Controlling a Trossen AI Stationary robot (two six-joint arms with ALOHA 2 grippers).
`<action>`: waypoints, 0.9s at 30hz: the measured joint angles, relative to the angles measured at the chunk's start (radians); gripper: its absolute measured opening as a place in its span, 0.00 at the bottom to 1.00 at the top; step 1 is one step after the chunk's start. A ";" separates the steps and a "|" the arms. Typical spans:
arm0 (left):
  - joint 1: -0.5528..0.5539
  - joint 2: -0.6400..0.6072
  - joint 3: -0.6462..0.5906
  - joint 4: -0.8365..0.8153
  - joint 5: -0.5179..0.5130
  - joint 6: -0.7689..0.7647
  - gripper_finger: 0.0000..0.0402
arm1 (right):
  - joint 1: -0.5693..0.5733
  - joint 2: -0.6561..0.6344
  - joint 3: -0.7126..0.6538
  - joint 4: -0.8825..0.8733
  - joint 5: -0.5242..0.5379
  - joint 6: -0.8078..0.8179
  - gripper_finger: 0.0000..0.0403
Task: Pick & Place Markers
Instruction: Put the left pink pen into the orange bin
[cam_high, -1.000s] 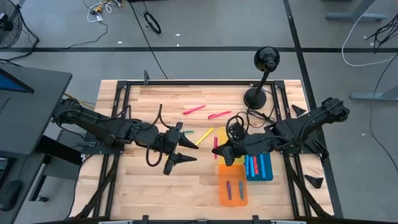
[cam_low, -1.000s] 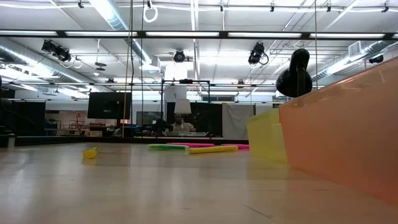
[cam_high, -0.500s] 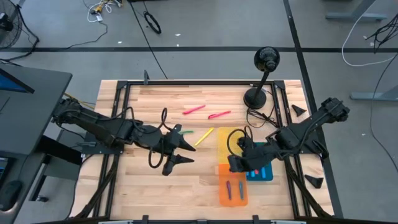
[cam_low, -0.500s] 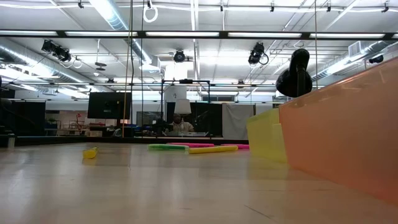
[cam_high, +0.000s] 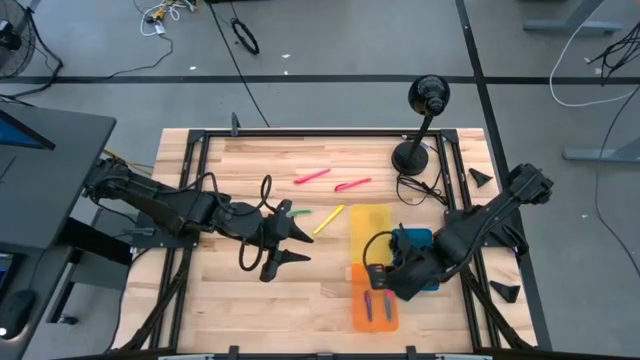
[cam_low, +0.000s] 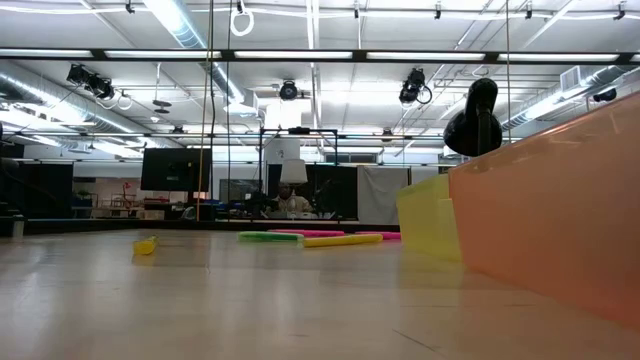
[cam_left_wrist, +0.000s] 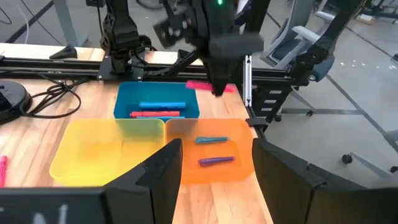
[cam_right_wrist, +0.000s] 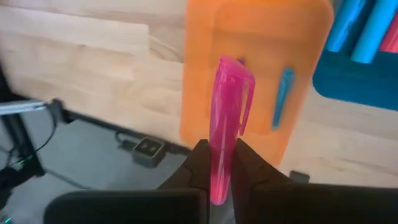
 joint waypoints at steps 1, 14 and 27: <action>0.000 0.000 0.000 0.000 0.000 0.002 0.50 | 0.001 0.017 0.000 0.003 -0.001 0.001 0.05; -0.001 0.000 0.000 -0.001 0.001 -0.010 0.50 | 0.006 0.225 0.000 0.074 -0.090 0.012 0.07; -0.001 0.000 0.000 -0.013 0.061 -0.034 0.50 | 0.020 0.373 0.000 0.094 -0.132 0.005 0.07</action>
